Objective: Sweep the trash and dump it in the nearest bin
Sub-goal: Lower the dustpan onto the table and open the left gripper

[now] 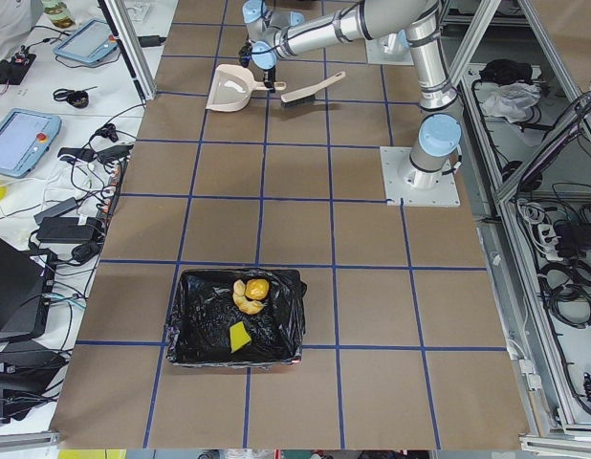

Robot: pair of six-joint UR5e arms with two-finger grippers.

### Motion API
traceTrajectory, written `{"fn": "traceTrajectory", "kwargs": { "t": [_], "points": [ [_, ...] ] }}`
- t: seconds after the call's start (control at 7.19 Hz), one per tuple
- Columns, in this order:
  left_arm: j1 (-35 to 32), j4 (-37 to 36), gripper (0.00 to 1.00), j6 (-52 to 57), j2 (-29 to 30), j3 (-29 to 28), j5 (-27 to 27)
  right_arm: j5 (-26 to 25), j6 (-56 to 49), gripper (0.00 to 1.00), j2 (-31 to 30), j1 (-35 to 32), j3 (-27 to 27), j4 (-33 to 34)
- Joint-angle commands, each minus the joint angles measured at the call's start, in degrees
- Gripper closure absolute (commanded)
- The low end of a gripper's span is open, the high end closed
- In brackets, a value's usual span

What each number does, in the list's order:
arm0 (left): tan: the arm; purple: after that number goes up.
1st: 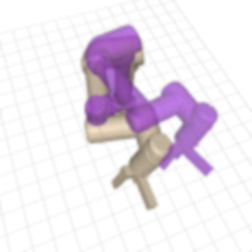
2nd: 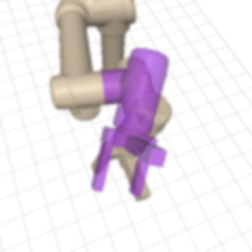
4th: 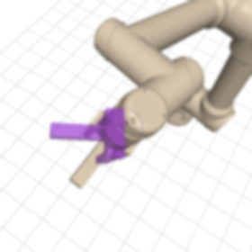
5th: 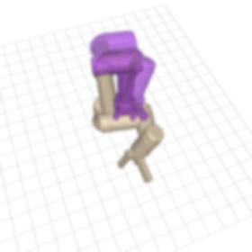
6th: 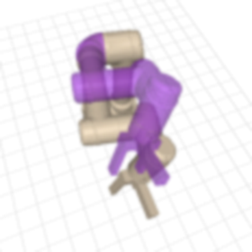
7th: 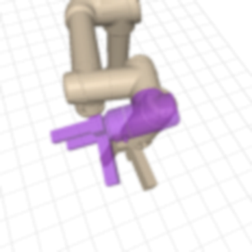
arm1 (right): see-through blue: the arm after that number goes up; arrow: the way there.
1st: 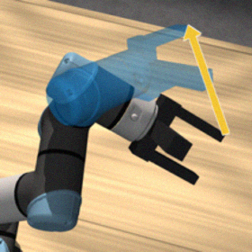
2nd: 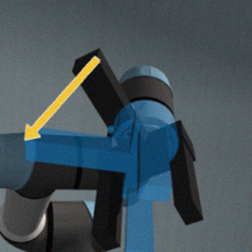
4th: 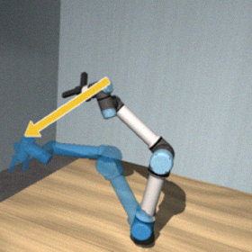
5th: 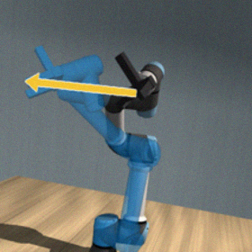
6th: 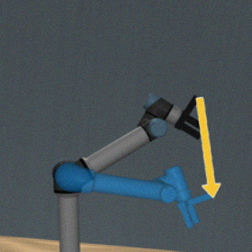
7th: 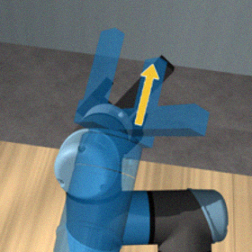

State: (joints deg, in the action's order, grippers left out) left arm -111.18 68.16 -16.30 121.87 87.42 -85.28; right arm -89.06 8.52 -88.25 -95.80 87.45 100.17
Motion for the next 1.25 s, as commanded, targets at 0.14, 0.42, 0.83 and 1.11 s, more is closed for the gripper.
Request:
{"fn": "traceTrajectory", "kwargs": {
  "t": [0.14, 0.42, 0.83, 1.11],
  "points": [
    [0.0, -0.04, 0.86, -0.65, 0.47, -0.23, 1.25, 0.29, 0.0, 0.0, 0.01, 0.0, 0.0, 0.11],
    [0.0, -0.04, 0.01, -0.92, 0.3, -0.23, 3.02, 0.46, 0.0, 0.0, 0.01, 0.0, 0.0, 0.2],
    [0.26, 0.75, 0.0, -0.13, -1.63, -0.32, 1.53, 0.37, 0.0, 0.0, 0.27, 0.0, 0.09, 0.28],
    [1.31, 3.02, 0.0, 1.43, -3.12, -0.49, -2.22, -0.07, 0.0, 0.0, 0.45, 0.0, 0.09, 0.19]
  ]
}}
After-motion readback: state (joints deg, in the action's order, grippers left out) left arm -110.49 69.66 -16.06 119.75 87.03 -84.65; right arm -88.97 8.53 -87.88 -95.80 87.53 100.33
